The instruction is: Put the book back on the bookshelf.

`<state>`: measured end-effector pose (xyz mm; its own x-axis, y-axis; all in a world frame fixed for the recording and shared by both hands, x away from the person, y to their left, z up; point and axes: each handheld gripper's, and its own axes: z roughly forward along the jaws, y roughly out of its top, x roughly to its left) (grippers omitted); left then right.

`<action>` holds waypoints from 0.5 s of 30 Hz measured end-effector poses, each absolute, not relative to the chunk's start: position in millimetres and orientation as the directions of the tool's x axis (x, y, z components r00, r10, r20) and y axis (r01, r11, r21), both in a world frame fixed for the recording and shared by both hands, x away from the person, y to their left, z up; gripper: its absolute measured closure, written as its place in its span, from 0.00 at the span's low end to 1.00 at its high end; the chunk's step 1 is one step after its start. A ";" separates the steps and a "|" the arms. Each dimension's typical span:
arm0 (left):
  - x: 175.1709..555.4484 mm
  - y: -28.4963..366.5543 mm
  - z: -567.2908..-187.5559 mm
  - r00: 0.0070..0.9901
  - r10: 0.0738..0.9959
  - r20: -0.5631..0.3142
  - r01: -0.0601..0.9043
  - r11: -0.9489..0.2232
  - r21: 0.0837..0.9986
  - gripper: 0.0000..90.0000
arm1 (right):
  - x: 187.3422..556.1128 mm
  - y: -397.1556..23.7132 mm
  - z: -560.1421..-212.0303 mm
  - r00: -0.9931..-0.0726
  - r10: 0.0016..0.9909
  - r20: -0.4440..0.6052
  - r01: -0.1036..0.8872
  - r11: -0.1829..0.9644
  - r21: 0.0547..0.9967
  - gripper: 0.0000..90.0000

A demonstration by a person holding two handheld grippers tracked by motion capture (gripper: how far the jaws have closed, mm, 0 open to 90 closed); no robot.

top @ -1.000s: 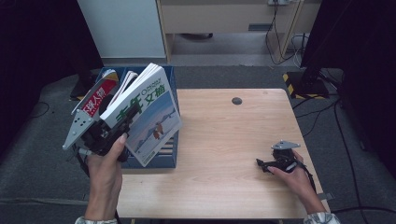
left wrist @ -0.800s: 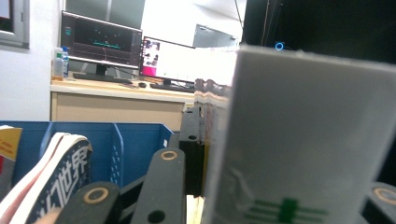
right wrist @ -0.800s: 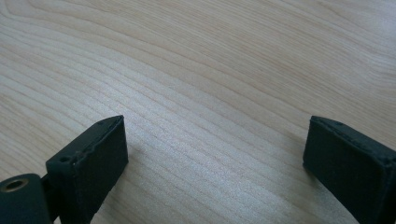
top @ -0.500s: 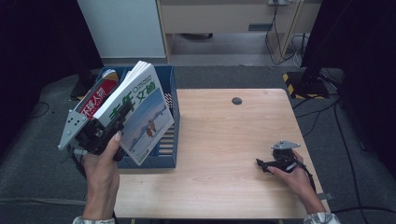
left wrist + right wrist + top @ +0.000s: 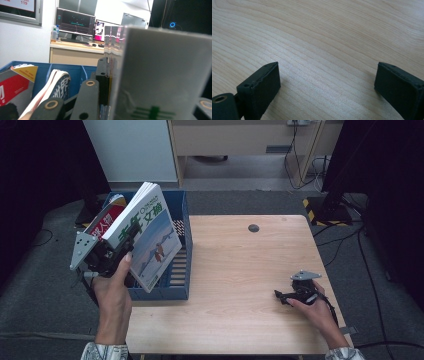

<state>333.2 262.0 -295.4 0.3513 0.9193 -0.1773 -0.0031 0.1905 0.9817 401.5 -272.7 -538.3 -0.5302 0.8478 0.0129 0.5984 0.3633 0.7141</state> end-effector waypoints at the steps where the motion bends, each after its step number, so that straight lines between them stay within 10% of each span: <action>1: 334.5 262.0 -295.1 0.349 0.921 -0.173 -0.002 0.186 0.983 0.81 | 401.5 -272.7 -538.4 -0.530 0.848 0.013 0.598 0.363 0.714 0.07; 15: 359.1 249.0 -293.8 0.323 0.931 -0.170 0.005 0.178 0.984 0.81 | 401.5 -272.7 -538.3 -0.530 0.848 0.013 0.599 0.363 0.714 0.08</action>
